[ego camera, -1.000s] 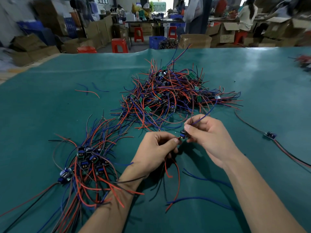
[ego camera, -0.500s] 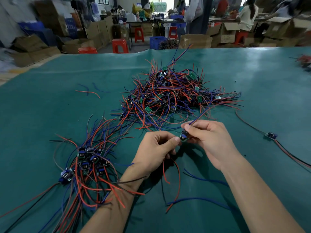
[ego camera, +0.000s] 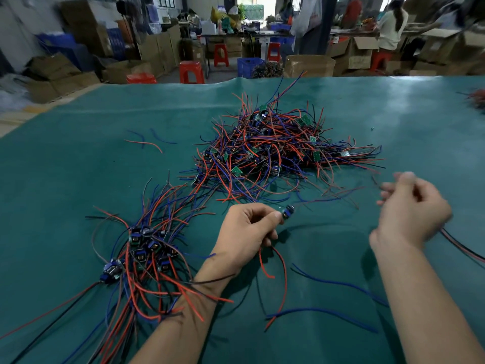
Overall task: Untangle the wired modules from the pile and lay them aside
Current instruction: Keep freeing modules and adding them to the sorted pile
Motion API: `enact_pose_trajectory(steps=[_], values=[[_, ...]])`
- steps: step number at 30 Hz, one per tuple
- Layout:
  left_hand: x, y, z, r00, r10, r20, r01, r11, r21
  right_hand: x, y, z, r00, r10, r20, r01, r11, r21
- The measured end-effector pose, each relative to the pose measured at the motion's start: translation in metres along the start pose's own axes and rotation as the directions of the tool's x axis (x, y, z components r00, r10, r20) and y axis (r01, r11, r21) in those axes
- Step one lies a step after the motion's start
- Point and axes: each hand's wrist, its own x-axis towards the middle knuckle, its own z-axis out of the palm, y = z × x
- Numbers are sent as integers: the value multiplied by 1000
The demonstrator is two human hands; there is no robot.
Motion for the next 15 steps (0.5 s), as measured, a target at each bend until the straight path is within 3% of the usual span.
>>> enact_pose_trajectory(steps=[2,4,7,9,11,15], values=[[2,-1,0,996,-3,-93,-2,999,-46,-3,0,-1,999,18,43,-16,998,-59],[3,-1,1,991,-4,-137,-9,995,-96,-16,1,4,931,116,345,-42,976,-215],[2,0,2,995,0,-97,-11,993,-115,-50,5,12,624,168,763,171,924,-343],[0,1,3,1000,11,-16,-12,997,-82,-68,6,14,489,111,865,309,905,-291],[-1,2,3,999,15,38,-12,997,-75,-72,5,15,495,28,868,352,907,-230],[-2,4,2,994,7,108,0,998,-66,-58,1,14,639,-131,758,309,946,-97]])
